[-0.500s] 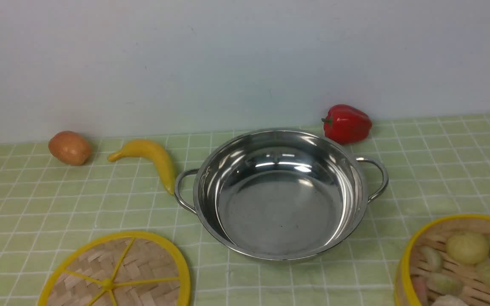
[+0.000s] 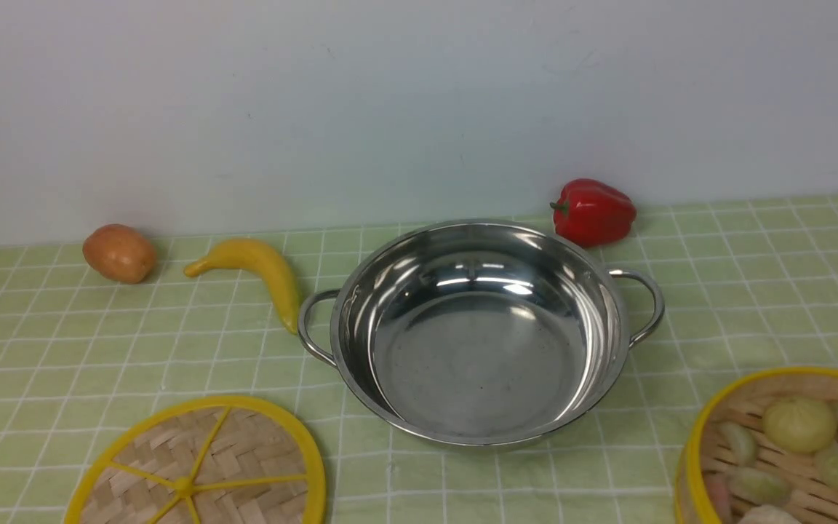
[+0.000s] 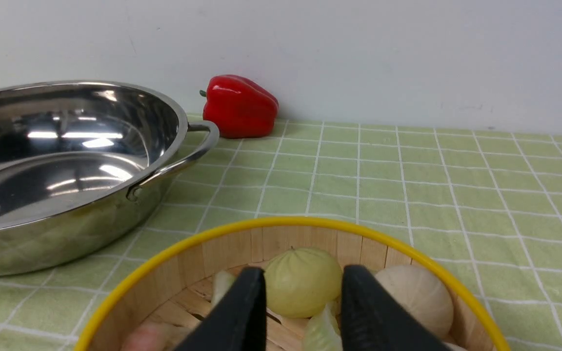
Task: Place the steamer in the pot on the green tablecloth, and put the lid on the steamer.
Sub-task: 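Reach for and grasp the rim of the bamboo steamer holding the buns with the right gripper, then place the bamboo steamer basket of food into the steel pot with the right gripper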
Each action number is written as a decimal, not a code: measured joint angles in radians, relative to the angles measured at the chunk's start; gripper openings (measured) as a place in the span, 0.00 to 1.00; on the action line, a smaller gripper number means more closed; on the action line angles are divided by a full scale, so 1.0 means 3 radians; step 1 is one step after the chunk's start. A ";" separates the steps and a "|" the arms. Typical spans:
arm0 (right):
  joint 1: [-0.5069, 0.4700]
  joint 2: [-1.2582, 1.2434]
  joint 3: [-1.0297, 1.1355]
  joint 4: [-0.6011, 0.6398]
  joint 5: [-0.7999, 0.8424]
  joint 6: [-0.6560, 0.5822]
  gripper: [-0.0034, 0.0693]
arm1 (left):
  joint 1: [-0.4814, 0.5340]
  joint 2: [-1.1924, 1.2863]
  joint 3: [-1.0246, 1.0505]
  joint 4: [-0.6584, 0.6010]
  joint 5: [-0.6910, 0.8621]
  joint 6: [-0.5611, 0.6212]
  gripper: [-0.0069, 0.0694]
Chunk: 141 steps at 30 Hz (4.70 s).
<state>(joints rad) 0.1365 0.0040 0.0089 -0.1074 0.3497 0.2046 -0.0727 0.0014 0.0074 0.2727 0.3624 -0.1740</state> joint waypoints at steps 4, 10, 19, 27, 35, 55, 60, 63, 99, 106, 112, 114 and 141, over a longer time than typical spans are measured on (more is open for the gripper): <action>0.0000 0.0000 0.0000 0.0000 0.0000 0.0000 0.38 | 0.0000 0.0000 0.0000 0.0000 0.0000 0.0000 0.41; 0.0000 0.0000 -0.0007 0.0198 -0.0223 0.0161 0.38 | 0.0000 0.0000 0.0000 0.0000 0.0000 0.0000 0.41; 0.0000 -0.0010 -0.0942 0.0559 0.0025 0.0252 0.38 | 0.0000 0.0000 0.0000 0.0000 0.0000 0.0000 0.41; 0.0000 -0.0013 -0.1176 0.0718 0.0098 0.0342 0.38 | 0.0000 0.0000 0.0000 0.0000 0.0000 0.0000 0.41; 0.0007 0.0401 -0.1849 0.0926 0.1863 -0.0351 0.38 | 0.0000 0.0000 0.0000 0.0000 0.0000 0.0000 0.41; 0.0462 0.3617 -0.2211 0.1414 0.2620 -0.2119 0.41 | 0.0000 0.0000 0.0000 0.0000 0.0000 0.0000 0.41; 0.0822 0.3928 -0.2299 0.0998 0.2579 -0.1807 0.48 | 0.0000 0.0000 0.0000 0.0000 0.0000 0.0000 0.41; 0.0963 0.4085 -0.2305 0.0857 0.2524 -0.1717 0.50 | 0.0000 0.0000 0.0000 0.0000 0.0000 0.0000 0.41; 0.1047 0.4994 -0.2386 0.0586 0.2248 -0.1304 0.13 | 0.0000 0.0000 0.0000 0.0000 0.0000 0.0000 0.41; 0.1047 0.4575 -0.2754 0.0592 0.2828 -0.1168 0.13 | 0.0000 0.0000 0.0000 0.0000 0.0000 0.0000 0.41; 0.1047 0.4400 -0.3535 0.0358 0.2991 -0.1239 0.13 | 0.0000 0.0000 0.0000 0.0000 0.0000 0.0000 0.41; 0.1047 0.4439 -0.3763 0.0358 0.2988 -0.1340 0.13 | 0.0000 0.0000 0.0000 0.0000 0.0000 0.0000 0.41; 0.2139 0.7112 -0.6091 -0.0200 0.3020 -0.2048 0.13 | 0.0000 0.0000 0.0000 0.0000 0.0000 0.0000 0.41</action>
<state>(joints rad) 0.7782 2.1377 -1.8185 -0.1674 1.2558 -0.4097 -0.0727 0.0014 0.0074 0.2727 0.3624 -0.1740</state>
